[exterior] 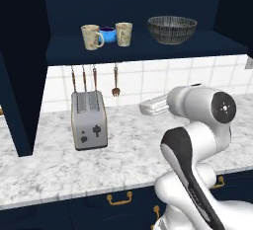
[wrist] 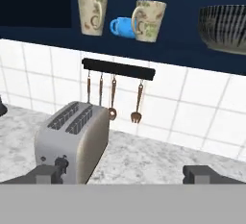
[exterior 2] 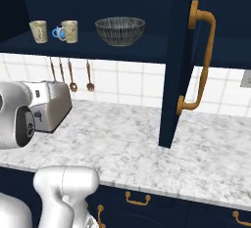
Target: Gather all objects into one cabinet and sort the glasses and bowls to opposite sides.
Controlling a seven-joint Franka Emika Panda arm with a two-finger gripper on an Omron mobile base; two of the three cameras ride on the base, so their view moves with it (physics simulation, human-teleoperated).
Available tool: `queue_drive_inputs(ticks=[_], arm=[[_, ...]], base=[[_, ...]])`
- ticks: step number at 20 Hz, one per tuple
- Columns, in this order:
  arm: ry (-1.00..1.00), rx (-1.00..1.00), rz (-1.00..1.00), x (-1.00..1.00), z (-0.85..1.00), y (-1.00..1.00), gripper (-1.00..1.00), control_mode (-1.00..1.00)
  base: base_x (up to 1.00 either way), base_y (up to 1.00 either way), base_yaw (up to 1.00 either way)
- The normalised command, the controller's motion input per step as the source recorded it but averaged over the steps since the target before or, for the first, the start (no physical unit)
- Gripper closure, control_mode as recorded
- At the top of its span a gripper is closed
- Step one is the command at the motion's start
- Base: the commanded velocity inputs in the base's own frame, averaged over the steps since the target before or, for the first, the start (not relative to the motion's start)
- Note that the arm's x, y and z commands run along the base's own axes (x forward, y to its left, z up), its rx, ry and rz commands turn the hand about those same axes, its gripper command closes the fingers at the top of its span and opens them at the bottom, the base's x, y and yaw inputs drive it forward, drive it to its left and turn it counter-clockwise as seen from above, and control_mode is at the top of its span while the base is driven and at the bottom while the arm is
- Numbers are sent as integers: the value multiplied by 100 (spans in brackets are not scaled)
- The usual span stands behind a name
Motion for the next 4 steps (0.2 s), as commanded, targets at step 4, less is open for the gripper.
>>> queue_drive_inputs(ticks=[4], arm=[[9,0,0,-58,-41,-12,-100,-100]], base=[[0,0,0]])
